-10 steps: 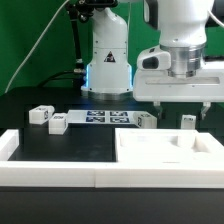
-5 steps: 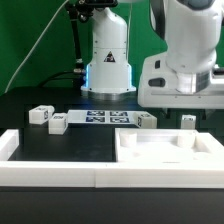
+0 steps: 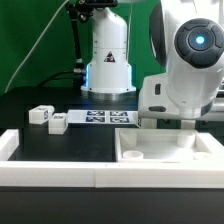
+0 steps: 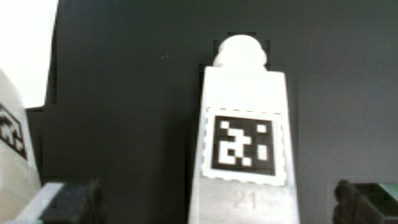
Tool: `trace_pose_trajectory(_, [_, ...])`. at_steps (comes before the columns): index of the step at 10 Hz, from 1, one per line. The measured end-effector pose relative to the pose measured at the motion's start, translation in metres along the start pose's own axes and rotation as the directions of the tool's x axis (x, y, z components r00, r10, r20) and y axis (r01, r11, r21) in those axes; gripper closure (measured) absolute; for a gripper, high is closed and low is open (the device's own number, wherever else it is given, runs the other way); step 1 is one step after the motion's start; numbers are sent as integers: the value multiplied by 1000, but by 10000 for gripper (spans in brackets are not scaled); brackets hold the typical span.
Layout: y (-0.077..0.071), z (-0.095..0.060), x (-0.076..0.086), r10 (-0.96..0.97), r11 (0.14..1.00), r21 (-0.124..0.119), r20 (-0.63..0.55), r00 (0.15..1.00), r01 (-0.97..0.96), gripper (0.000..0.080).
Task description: Assemble one leg
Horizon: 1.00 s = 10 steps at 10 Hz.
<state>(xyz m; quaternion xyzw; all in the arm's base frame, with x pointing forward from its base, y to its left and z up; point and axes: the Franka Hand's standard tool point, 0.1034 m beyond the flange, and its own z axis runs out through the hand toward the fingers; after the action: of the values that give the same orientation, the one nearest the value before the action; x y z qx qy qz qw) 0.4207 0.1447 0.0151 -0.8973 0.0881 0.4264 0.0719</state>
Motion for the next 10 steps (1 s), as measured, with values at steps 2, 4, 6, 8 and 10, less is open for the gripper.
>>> trace_pose_trajectory(2, [-1,4,0,17,1000,-4,5,1000,-17,151])
trace_pose_trajectory(4, [-1,10,-1,37,999,-10,15,999,-36,151])
trace_pose_trajectory(6, [1,12,0,27,1000,-9,14,1000,-27,151])
trace_pose_trajectory(8, [1,12,0,19,1000,-8,14,1000,-19,264])
trace_pose_trajectory(10, [1,12,0,19,1000,-8,14,1000,-19,511])
